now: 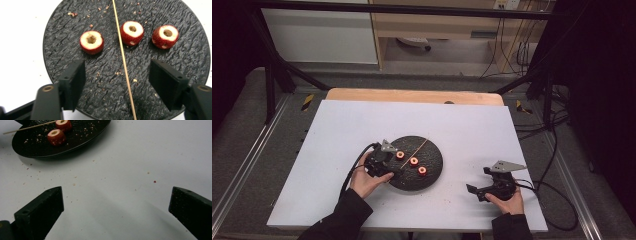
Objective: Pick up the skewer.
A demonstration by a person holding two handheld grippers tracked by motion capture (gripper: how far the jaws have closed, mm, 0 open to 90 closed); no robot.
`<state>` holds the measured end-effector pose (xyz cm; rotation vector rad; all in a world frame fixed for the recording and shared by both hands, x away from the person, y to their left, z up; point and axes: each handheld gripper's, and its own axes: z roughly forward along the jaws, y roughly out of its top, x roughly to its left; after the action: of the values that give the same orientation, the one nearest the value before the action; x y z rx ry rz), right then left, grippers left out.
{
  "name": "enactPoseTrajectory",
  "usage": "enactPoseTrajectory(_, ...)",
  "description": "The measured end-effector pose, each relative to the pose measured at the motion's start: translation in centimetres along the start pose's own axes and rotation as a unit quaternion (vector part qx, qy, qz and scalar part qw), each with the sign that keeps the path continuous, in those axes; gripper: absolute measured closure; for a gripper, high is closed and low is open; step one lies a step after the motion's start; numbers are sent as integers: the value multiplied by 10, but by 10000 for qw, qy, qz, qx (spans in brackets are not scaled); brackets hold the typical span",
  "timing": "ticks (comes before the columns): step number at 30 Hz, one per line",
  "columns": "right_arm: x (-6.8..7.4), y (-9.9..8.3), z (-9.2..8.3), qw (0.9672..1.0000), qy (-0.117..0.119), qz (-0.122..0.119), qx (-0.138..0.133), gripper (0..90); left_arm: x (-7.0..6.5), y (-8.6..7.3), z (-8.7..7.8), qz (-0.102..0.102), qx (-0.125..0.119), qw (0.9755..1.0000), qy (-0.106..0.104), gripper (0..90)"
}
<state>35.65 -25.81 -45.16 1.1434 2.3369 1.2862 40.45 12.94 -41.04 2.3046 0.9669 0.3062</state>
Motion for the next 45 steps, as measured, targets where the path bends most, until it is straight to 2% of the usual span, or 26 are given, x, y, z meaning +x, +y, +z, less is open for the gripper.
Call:
enactPoseTrajectory(3,0,0,0,10000,5,13,7,6,-1,2,3,53,111,9999,38,349)
enactPoseTrajectory(12,0,0,0,10000,11,-4,0,6,-3,8,11,-18,382,9991,-172,505)
enactPoseTrajectory(17,0,0,0,10000,20,15,9,6,-4,11,15,-36,552,9983,-189,605)
enactPoseTrajectory(32,0,0,-1,10000,40,19,9,6,-9,15,18,41,692,9976,-81,789)
enactPoseTrajectory(45,0,0,-1,10000,48,23,21,6,-10,16,20,10,747,9972,51,855)
